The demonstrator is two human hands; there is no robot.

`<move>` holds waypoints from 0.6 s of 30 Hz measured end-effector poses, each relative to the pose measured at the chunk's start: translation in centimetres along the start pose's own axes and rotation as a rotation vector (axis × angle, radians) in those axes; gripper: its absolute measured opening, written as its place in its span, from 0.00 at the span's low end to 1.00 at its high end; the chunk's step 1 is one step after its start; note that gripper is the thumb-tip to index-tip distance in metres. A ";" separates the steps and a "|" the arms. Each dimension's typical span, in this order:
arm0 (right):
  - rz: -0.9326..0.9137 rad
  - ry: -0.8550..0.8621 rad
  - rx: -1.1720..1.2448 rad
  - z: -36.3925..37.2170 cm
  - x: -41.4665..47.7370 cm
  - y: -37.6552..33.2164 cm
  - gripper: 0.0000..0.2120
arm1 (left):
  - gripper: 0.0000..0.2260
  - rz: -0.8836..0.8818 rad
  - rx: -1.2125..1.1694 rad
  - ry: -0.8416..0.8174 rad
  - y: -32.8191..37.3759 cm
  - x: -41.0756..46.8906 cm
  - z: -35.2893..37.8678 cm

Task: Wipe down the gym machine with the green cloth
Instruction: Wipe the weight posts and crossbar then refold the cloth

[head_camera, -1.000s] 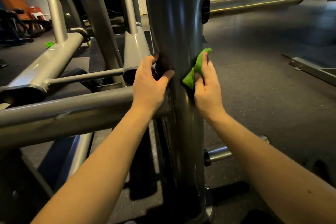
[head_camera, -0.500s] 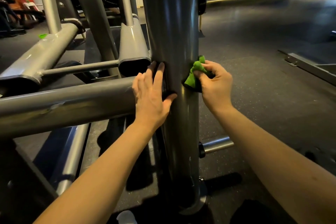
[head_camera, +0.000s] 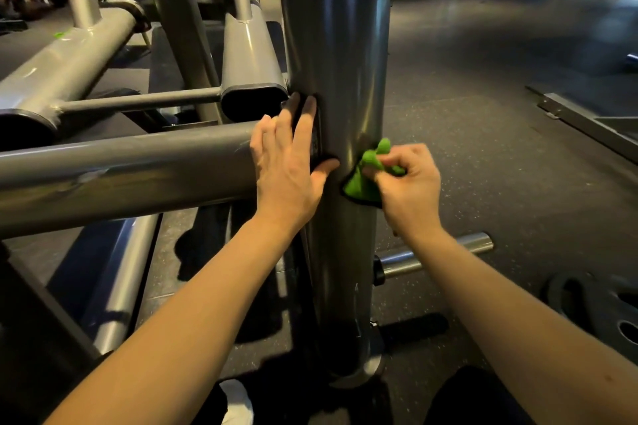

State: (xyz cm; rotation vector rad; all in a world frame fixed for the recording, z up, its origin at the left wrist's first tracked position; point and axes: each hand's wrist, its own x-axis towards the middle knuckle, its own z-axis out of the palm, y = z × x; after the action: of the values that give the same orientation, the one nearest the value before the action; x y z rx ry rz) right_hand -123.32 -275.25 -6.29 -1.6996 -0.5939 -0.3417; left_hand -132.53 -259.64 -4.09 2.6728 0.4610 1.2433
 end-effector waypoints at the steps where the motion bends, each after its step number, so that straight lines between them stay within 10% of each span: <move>1: -0.029 0.025 0.019 0.1 1.1 -0.8 0.08 | 0.36 -0.001 0.005 -0.001 0.0 0.0 0.0; 18: -0.114 -0.032 0.047 0.5 -0.1 -1.5 0.09 | 0.35 0.024 -0.020 0.038 -0.1 0.0 0.1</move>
State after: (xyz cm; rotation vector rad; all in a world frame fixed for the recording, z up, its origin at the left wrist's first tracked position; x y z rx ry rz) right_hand -124.33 -274.56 -5.22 -1.6329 -0.7197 -0.3795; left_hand -132.49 -259.56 -4.22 2.6497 0.4202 1.3009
